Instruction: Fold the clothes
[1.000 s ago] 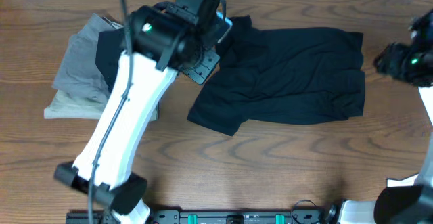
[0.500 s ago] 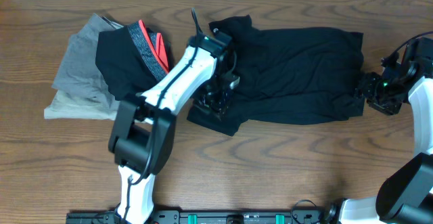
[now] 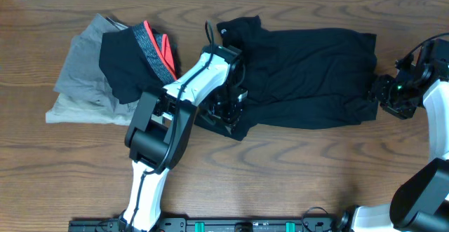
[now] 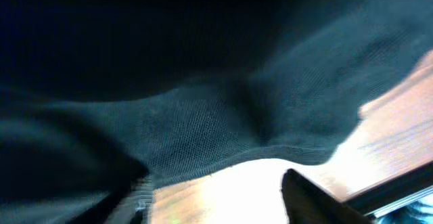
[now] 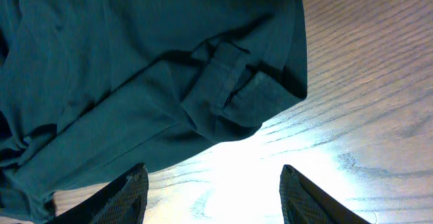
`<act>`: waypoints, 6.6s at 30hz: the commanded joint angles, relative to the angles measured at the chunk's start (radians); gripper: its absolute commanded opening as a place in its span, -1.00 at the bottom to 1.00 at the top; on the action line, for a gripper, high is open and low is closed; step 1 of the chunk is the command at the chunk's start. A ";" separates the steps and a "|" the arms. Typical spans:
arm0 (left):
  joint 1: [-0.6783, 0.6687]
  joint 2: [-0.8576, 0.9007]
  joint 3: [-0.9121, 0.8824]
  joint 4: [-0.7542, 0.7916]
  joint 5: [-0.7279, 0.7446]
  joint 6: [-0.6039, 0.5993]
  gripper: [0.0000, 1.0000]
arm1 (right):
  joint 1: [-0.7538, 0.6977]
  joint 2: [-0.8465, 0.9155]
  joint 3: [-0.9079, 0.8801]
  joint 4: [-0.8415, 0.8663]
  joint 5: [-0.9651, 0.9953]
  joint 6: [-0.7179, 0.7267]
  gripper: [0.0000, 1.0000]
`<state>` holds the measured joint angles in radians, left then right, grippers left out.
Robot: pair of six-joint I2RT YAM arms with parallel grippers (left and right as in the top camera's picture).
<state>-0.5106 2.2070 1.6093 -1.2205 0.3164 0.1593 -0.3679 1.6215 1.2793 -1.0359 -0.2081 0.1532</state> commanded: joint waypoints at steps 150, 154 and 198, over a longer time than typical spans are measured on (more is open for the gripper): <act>0.160 -0.454 -0.647 0.555 -0.008 -0.189 0.51 | -0.143 -0.122 -0.333 0.145 0.107 0.202 0.36; 0.159 -0.433 -0.653 0.557 0.043 -0.152 0.37 | -0.143 -0.122 -0.333 0.145 0.107 0.202 0.36; 0.167 -0.520 -0.549 0.404 0.066 -0.126 -0.88 | -0.227 -0.175 -0.607 0.574 0.090 0.329 -0.98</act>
<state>-0.3531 1.7405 0.9920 -0.7910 0.3717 0.0235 -0.5816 1.4895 0.6483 -0.4629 -0.0425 0.5354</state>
